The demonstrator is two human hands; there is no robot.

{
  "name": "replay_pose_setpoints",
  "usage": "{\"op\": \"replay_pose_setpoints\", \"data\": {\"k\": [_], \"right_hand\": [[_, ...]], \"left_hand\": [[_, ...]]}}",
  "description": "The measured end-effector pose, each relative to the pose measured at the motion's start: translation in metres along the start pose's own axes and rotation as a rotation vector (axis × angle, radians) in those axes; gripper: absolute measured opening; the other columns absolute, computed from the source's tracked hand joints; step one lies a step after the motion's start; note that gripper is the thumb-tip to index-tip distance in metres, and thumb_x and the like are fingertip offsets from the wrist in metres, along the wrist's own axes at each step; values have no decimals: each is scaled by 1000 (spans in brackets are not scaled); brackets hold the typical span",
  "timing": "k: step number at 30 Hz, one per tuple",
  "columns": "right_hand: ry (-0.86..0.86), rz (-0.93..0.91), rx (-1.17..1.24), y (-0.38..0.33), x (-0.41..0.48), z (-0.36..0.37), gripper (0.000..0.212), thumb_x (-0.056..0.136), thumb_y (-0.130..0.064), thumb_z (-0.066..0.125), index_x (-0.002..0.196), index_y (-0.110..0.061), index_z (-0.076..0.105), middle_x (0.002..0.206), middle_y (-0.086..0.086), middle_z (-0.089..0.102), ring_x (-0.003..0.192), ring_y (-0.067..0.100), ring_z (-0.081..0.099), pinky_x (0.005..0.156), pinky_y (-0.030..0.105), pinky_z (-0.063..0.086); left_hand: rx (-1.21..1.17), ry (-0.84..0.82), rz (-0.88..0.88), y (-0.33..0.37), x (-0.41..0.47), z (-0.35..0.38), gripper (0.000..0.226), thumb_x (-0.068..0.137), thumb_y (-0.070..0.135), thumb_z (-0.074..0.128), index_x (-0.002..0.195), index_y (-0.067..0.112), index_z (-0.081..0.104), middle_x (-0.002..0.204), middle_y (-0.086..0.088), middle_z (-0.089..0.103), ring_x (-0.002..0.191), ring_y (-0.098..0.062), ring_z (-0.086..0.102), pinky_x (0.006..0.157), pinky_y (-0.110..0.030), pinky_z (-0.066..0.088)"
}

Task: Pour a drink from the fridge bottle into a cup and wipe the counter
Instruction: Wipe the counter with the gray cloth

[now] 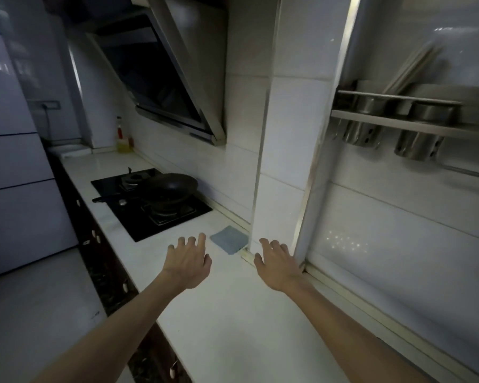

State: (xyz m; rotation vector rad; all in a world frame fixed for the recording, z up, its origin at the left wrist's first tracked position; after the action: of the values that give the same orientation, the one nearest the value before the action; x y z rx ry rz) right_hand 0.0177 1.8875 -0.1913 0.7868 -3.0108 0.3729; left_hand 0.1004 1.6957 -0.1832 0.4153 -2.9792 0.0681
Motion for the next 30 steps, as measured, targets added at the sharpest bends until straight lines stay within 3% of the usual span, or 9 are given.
{"op": "replay_pose_setpoints", "data": {"k": [11, 20, 30], "right_hand": [[-26, -34, 43, -51, 80, 34, 44, 102, -33, 34, 142, -13, 32, 132, 12, 45, 116, 28, 43, 90, 41, 46], [-15, 82, 67, -125, 164, 74, 50, 102, -32, 36, 147, -11, 29, 139, 15, 39, 124, 29, 39, 97, 42, 45], [-108, 179, 77, -207, 220, 122, 47, 102, -36, 31, 145, -16, 28, 140, 12, 38, 125, 28, 37, 99, 43, 42]], "left_hand": [[-40, -1, -45, -73, 61, 30, 56, 94, 39, 33, 142, 11, 23, 122, -12, 54, 110, -30, 51, 86, -43, 45], [-11, -19, 38, -171, 130, 58, 64, 95, 42, 33, 148, 10, 16, 133, -14, 50, 119, -31, 49, 92, -44, 44], [19, -73, 108, -280, 177, 78, 64, 97, 41, 32, 149, 9, 15, 132, -15, 50, 119, -31, 48, 93, -43, 44]]}}
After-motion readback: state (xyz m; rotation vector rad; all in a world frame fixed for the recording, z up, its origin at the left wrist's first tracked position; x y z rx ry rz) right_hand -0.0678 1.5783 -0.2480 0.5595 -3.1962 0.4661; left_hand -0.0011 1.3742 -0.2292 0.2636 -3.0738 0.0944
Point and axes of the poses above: each hand's wrist, its own x-axis towards the middle knuckle, its own z-axis out of the palm, y = z × x, the point moved 4 cm from there along x, towards the middle knuckle
